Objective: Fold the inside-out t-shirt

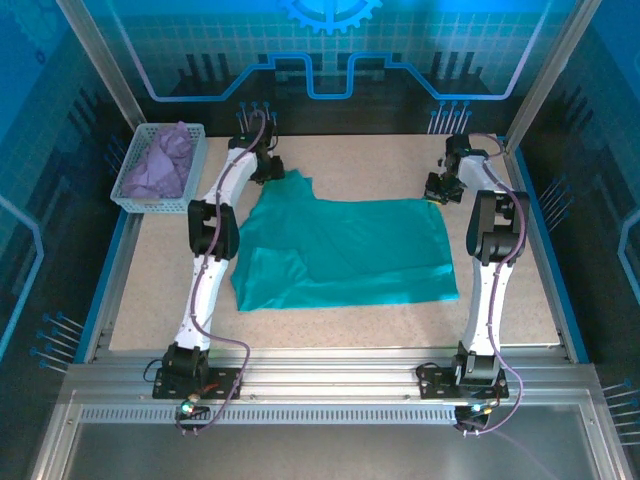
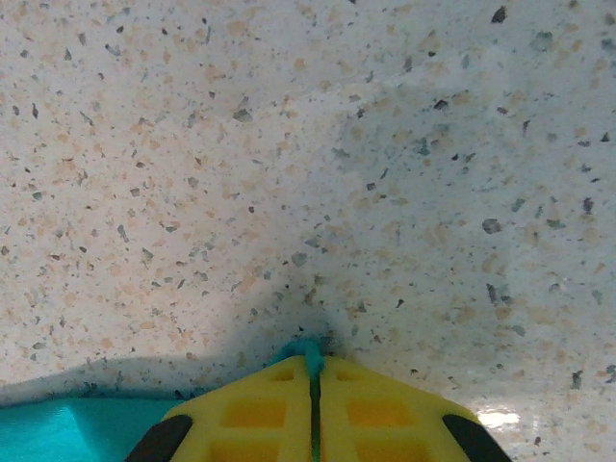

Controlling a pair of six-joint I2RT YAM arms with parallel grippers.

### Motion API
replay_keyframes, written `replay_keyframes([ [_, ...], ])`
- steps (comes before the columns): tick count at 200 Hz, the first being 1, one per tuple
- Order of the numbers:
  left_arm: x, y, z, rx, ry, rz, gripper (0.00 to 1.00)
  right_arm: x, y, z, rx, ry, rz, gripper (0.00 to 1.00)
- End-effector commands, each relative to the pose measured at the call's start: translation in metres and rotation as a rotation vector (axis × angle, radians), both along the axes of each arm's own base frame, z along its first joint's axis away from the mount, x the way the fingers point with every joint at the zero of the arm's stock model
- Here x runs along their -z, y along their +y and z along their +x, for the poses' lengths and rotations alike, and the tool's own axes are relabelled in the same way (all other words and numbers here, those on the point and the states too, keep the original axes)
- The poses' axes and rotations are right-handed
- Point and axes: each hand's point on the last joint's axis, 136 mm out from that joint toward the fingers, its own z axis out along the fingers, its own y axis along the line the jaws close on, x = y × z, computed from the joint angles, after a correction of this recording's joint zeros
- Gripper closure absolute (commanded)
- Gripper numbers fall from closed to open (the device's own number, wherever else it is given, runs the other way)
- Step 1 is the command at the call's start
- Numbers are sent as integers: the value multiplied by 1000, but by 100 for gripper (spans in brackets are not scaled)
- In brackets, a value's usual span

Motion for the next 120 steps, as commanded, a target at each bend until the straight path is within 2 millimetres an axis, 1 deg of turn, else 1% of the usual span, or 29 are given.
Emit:
replay_keyframes([
  [1, 19, 4, -12, -17, 71, 19, 66, 4, 13, -1, -39, 11, 25, 91],
  [39, 23, 3, -13, -20, 79, 7, 78, 4, 14, 0, -41, 8, 31, 91],
  [64, 23, 4, -11, -25, 77, -10, 92, 0, 13, 5, -44, -6, 27, 91],
  [75, 21, 4, -10, -24, 73, -14, 100, -1, 12, 7, -44, -8, 21, 92],
  [97, 13, 3, -7, -18, 48, -17, 100, -8, 9, 12, -47, -33, 8, 94],
  [111, 0, 3, -2, -10, 6, -14, 100, -16, 10, 18, -64, -66, 2, 96],
  [120, -13, 6, 3, -13, -37, -5, 100, -22, 11, 22, -77, -94, 2, 97],
])
